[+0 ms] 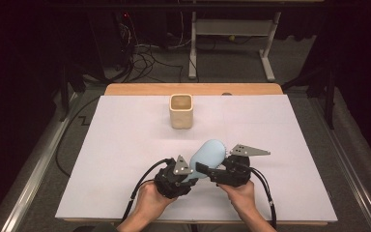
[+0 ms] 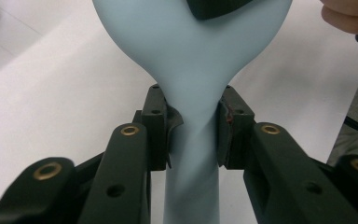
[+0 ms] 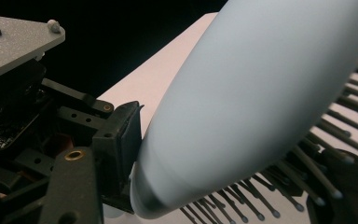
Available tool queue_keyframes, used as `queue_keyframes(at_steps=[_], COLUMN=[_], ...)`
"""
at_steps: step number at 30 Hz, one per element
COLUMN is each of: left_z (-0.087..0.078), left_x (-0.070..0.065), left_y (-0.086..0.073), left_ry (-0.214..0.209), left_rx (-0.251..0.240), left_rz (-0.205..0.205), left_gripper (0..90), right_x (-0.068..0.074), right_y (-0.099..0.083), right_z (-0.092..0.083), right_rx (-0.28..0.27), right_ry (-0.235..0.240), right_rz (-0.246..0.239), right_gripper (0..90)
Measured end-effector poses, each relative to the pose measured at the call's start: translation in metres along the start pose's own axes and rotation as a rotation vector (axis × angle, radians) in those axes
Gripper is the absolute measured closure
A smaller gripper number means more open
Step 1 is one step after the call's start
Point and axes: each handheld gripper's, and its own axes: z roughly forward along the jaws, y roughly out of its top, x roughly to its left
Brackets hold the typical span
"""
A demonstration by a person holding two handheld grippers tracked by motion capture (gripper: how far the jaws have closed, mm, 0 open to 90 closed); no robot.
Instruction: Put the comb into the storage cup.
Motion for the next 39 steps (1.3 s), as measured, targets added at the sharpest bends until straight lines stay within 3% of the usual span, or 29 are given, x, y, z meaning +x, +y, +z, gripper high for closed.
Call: queue_keyframes(at_steps=[11, 27, 32, 39], left_z=[-0.004, -0.011, -0.010, -0.016], left_x=[0.002, 0.009, 0.008, 0.013], left_y=[0.004, 0.003, 0.002, -0.001], left_ry=[0.017, 0.005, 0.000, -0.011], left_rx=[-0.014, -0.029, -0.035, -0.066], left_rz=[-0.003, -0.014, -0.001, -0.023], left_gripper=[69.4, 68.3, 62.6, 51.8], right_x=[0.004, 0.016, 0.019, 0.021], right_y=[0.011, 0.023, 0.029, 0.037], right_z=[0.000, 0.005, 0.005, 0.002], right_rx=[0.014, 0.030, 0.037, 0.033], right_ry=[0.031, 0.068, 0.070, 0.069], right_rz=[0.017, -0.033, -0.059, -0.073], right_gripper=[45.6, 55.2, 56.2, 56.3])
